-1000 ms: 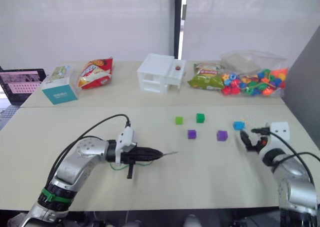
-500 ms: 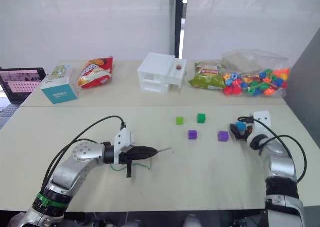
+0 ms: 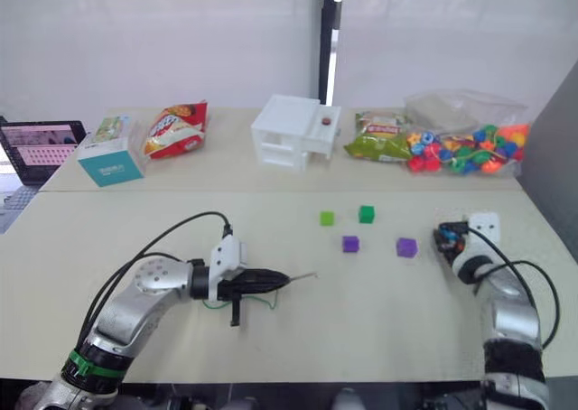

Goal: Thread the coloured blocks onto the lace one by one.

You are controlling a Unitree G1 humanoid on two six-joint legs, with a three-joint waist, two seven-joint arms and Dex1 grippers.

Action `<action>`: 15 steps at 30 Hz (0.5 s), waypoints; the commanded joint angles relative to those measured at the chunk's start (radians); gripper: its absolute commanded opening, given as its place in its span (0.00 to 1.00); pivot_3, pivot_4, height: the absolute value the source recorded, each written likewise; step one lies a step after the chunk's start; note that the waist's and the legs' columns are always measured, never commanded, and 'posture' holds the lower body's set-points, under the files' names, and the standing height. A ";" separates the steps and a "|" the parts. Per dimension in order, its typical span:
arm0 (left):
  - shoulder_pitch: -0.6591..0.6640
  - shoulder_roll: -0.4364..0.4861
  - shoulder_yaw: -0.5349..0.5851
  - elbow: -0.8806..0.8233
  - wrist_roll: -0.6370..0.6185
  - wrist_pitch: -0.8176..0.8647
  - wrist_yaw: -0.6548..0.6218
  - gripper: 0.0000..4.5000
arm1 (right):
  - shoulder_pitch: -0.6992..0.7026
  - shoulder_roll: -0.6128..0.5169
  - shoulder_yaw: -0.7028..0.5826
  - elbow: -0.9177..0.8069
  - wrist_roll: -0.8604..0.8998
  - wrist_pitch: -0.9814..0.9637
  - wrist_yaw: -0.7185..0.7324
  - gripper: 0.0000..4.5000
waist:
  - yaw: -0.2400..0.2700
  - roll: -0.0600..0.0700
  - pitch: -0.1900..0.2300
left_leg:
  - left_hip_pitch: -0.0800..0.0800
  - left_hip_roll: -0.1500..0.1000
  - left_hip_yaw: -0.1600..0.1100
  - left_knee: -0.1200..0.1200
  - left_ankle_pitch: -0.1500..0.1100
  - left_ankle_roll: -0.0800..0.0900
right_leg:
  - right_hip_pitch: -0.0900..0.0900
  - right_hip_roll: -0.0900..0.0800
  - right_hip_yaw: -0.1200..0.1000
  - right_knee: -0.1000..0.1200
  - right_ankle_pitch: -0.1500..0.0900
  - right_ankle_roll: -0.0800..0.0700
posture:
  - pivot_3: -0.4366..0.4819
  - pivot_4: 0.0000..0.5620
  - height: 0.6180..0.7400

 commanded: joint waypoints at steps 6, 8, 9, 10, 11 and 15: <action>-0.070 -0.032 -0.051 0.071 -0.028 -0.040 -0.117 0.00 | 0.342 0.185 0.062 -0.800 0.080 0.266 -0.203 0.27 | -0.002 0.001 -0.001 | -0.004 0.001 0.002 0.001 0.001 -0.001 | -0.007 0.001 0.003 0.003 0.003 -0.001 | 0.48 0.27 1.00; -0.088 -0.039 -0.056 0.091 -0.032 -0.045 -0.138 0.00 | 0.436 0.244 0.106 -0.842 0.052 0.234 -0.226 0.27 | 0.002 0.001 -0.001 | -0.005 0.000 0.002 0.002 -0.001 0.001 | -0.007 0.001 0.004 0.002 0.004 0.000 | 0.48 0.27 1.00; -0.096 -0.041 -0.060 0.104 -0.028 -0.052 -0.146 0.00 | 0.476 0.267 0.124 -0.843 0.037 0.216 -0.236 0.27 | 0.005 0.001 -0.001 | -0.005 -0.001 0.002 0.002 -0.001 0.002 | -0.007 0.001 0.004 0.002 0.004 0.000 | 0.48 0.27 1.00; -0.104 -0.042 -0.062 0.115 -0.023 -0.057 -0.153 0.00 | 0.516 0.288 0.143 -0.841 0.017 0.194 -0.243 0.27 | 0.006 0.001 -0.001 | -0.005 -0.001 0.002 0.003 -0.001 0.002 | -0.007 0.001 0.004 0.002 0.004 0.000 | 0.48 0.27 1.00; -0.112 -0.043 -0.064 0.128 -0.019 -0.065 -0.160 0.00 | 0.558 0.311 0.167 -0.833 -0.005 0.174 -0.254 0.27 | 0.005 0.001 -0.001 | -0.005 -0.001 0.002 0.003 -0.001 0.002 | -0.007 0.001 0.004 0.002 0.004 0.000 | 0.48 0.27 1.00; -0.125 -0.045 -0.065 0.150 -0.015 -0.077 -0.173 0.00 | 0.639 0.390 0.238 -0.792 -0.012 0.132 -0.251 0.27 | -0.005 0.001 -0.001 | -0.004 0.000 0.003 0.003 0.000 0.003 | -0.007 0.002 0.004 0.003 0.005 -0.001 | 0.48 0.27 1.00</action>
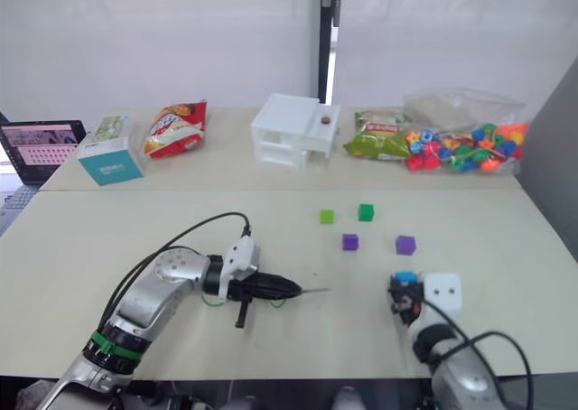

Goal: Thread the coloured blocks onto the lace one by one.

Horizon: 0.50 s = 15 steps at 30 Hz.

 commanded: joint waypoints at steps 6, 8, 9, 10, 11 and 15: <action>0.007 0.010 -0.005 -0.022 -0.001 -0.032 -0.030 0.00 | 0.020 0.085 0.054 0.013 0.023 -0.021 -0.004 0.27 | 0.000 0.000 0.000 | 0.002 0.007 -0.002 -0.002 0.001 -0.001 | 0.000 0.007 0.000 0.001 0.002 -0.004 | 0.48 0.27 1.00; 0.015 0.012 -0.006 -0.030 0.001 -0.033 -0.028 0.00 | 0.016 0.089 0.044 0.000 0.045 -0.004 0.002 0.27 | 0.001 0.000 0.000 | 0.002 0.008 -0.002 -0.001 0.001 -0.001 | 0.000 0.008 0.000 0.000 0.003 -0.004 | 0.48 0.27 1.00; 0.020 0.012 -0.005 -0.035 0.002 -0.031 -0.023 0.00 | 0.010 0.084 0.028 -0.014 0.064 0.009 0.009 0.44 | 0.001 0.000 0.000 | 0.002 0.008 -0.002 -0.001 0.001 -0.001 | 0.000 0.009 0.000 0.000 0.003 -0.005 | 0.48 0.27 1.00; 0.024 0.013 -0.005 -0.040 0.003 -0.030 -0.019 0.00 | 0.006 0.070 0.013 -0.030 0.085 0.023 0.023 0.50 | 0.001 0.000 0.000 | 0.002 0.008 -0.002 -0.001 0.001 -0.001 | 0.000 0.009 0.000 0.000 0.003 -0.005 | 0.48 0.27 1.00; 0.028 0.014 -0.004 -0.044 0.004 -0.028 -0.015 0.00 | 0.002 0.051 -0.006 -0.048 0.105 0.037 0.039 0.58 | 0.001 0.000 0.000 | 0.002 0.008 -0.002 -0.001 0.001 -0.001 | 0.000 0.009 0.000 0.000 0.003 -0.005 | 0.48 0.27 1.00; 0.045 0.018 -0.007 -0.056 0.009 -0.031 -0.008 0.00 | -0.004 -0.115 -0.076 -0.124 0.261 0.117 0.219 0.86 | 0.001 0.000 0.000 | 0.001 0.008 0.000 0.000 0.001 -0.001 | 0.001 0.009 0.001 -0.001 0.003 -0.005 | 0.48 0.27 1.00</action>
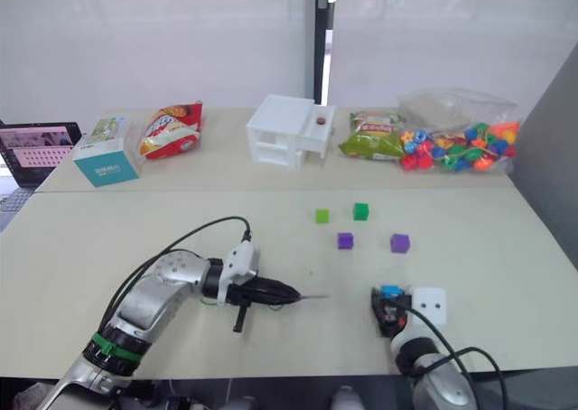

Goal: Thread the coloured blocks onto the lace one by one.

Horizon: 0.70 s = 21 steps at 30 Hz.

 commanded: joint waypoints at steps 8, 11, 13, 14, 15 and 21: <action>0.025 -0.015 -0.012 -0.024 0.027 -0.039 0.026 0.00 | -0.103 -0.607 -0.338 0.049 0.288 0.102 0.541 1.00 | -0.004 -0.001 0.001 | 0.001 0.001 0.003 0.001 0.000 0.002 | 0.003 0.001 0.002 -0.001 0.000 0.000 | 0.48 0.27 1.00; 0.042 -0.010 -0.015 -0.033 0.045 -0.048 0.049 0.00 | -0.139 -0.738 -0.240 0.116 0.151 -0.005 0.638 1.00 | -0.001 -0.002 0.001 | 0.003 0.003 0.007 0.002 0.001 0.004 | 0.005 0.004 0.005 -0.002 0.000 0.000 | 0.48 0.27 1.00; 0.052 -0.012 -0.013 -0.045 0.043 -0.041 0.063 0.00 | -0.157 -0.796 -0.180 0.155 0.086 -0.080 0.704 1.00 | -0.001 -0.002 0.001 | 0.004 0.004 0.007 0.002 0.001 0.004 | 0.006 0.005 0.005 -0.002 0.000 0.000 | 0.48 0.27 1.00; 0.056 -0.010 -0.012 -0.051 0.045 -0.040 0.070 0.00 | -0.171 -0.820 -0.151 0.175 0.056 -0.119 0.733 1.00 | 0.000 -0.003 0.001 | 0.004 0.004 0.007 0.002 0.001 0.004 | 0.006 0.005 0.005 -0.002 0.000 0.000 | 0.48 0.27 1.00; 0.061 -0.007 -0.013 -0.055 0.049 -0.038 0.077 0.00 | -0.192 -0.841 -0.119 0.196 0.025 -0.162 0.761 1.00 | 0.001 -0.003 0.001 | 0.004 0.005 0.007 0.002 0.001 0.004 | 0.006 0.005 0.005 -0.002 0.000 0.000 | 0.48 0.27 1.00; 0.089 0.012 -0.026 -0.082 0.069 -0.032 0.100 0.00 | -0.444 -0.940 0.166 0.361 -0.210 -0.408 0.937 1.00 | -0.002 -0.003 0.002 | 0.003 0.005 0.008 0.004 0.001 0.004 | 0.005 0.005 0.006 -0.002 0.001 0.000 | 0.48 0.27 1.00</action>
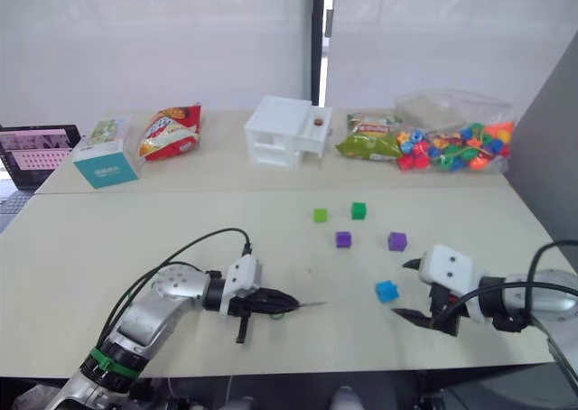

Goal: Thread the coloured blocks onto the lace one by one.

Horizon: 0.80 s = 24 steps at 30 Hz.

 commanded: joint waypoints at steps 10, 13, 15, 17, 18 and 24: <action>0.023 -0.003 -0.001 -0.076 0.008 0.017 0.051 0.00 | -0.357 0.078 0.309 0.285 -0.252 -0.260 0.202 1.00 | 0.003 0.000 0.000 | -0.005 0.000 0.000 0.003 0.000 -0.001 | -0.005 0.000 0.000 0.001 0.001 -0.001 | 0.48 0.27 1.00; 0.033 -0.004 -0.006 -0.081 0.004 0.023 0.055 0.00 | -0.378 0.097 0.324 0.308 -0.258 -0.264 0.221 0.94 | 0.004 0.000 0.000 | -0.005 0.000 0.000 0.004 0.000 -0.001 | -0.005 0.000 0.000 0.000 0.001 0.000 | 0.48 0.27 1.00; 0.037 -0.007 -0.009 -0.084 0.008 0.021 0.061 0.00 | -0.378 0.114 0.331 0.306 -0.254 -0.255 0.233 0.81 | 0.003 0.000 0.000 | -0.005 0.000 0.000 0.005 0.000 -0.001 | -0.005 0.000 0.000 0.001 0.001 0.000 | 0.48 0.27 1.00; 0.037 -0.008 -0.009 -0.087 0.009 0.021 0.065 0.00 | -0.374 0.125 0.331 0.307 -0.260 -0.257 0.233 0.66 | 0.003 0.000 0.000 | -0.005 0.000 0.000 0.005 0.000 -0.001 | -0.005 0.000 0.000 0.001 0.001 0.000 | 0.48 0.27 1.00; 0.036 -0.009 -0.009 -0.088 0.009 0.021 0.067 0.00 | -0.370 0.131 0.327 0.307 -0.261 -0.254 0.228 0.57 | 0.003 0.000 0.000 | -0.005 0.000 0.000 0.005 0.000 -0.001 | -0.005 0.000 0.000 0.001 0.001 0.000 | 0.48 0.27 1.00; 0.033 -0.011 -0.008 -0.099 0.006 0.030 0.074 0.00 | -0.327 0.144 0.280 0.199 -0.218 -0.047 0.185 0.29 | 0.005 0.000 0.000 | -0.005 0.000 0.000 0.005 0.000 -0.001 | -0.005 0.000 0.000 0.001 0.002 -0.001 | 0.48 0.27 1.00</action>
